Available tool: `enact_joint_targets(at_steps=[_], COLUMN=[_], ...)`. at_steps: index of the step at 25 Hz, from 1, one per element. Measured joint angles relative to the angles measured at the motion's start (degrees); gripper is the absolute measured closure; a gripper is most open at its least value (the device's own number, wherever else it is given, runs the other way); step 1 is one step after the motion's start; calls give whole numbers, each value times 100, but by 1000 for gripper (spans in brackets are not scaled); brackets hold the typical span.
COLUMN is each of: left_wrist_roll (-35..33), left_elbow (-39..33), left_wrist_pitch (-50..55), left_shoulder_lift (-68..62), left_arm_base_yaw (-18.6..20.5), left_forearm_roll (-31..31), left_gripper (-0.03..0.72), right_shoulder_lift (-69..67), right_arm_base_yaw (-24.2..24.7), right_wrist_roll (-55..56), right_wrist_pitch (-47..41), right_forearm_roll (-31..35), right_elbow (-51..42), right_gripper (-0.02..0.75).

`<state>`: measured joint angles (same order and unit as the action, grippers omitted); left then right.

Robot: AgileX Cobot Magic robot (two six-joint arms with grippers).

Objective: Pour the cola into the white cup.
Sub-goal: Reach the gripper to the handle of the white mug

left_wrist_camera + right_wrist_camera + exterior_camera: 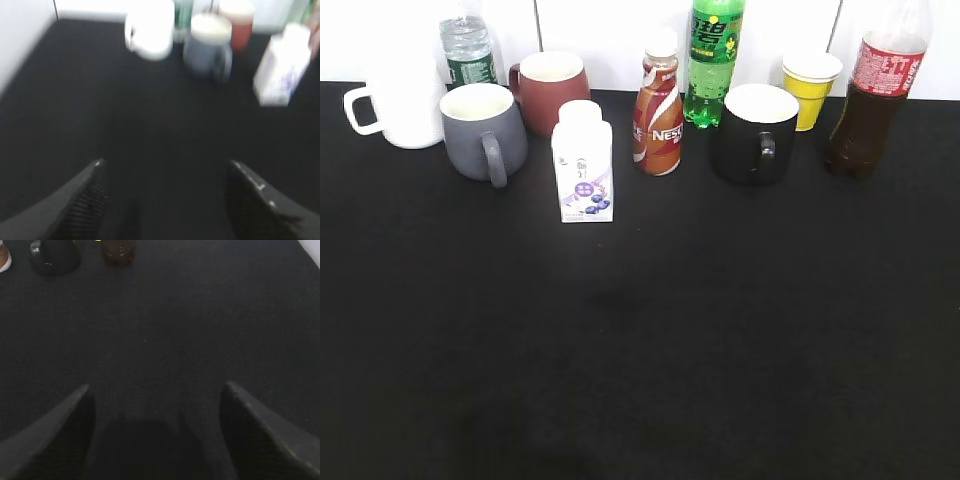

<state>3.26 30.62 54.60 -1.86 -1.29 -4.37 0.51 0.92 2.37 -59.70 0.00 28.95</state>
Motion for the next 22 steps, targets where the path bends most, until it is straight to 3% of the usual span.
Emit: enact_joint_targets(at_steps=[2, 6, 16, 19, 22], left_wrist_roll=[0, 0, -4, -4, -4], left_elbow=[0, -284, -466, -195, 596], left_wrist_pitch=[-1317, -4023, -9832, -10749, -10994], left_shoulder_lift=[-389, -2138, -7940, -9313, -10339], left_arm_base_yaw=[0, 0, 0, 0, 12], left_forearm_roll=[127, 1096, 758, 12, -45], left_gripper=[135, 136, 136, 155, 174], right_shoulder_lift=[0, 0, 0, 0, 0], right_arm_base_yaw=[0, 0, 0, 0, 0], right_wrist_roll=[0, 0, 0, 0, 0], right_wrist_pitch=[0, 0, 0, 0, 0], right_forearm_roll=[0, 0, 30, 30, 0], right_elbow=[0, 0, 0, 0, 0], right_gripper=[153, 153, 154, 153, 153])
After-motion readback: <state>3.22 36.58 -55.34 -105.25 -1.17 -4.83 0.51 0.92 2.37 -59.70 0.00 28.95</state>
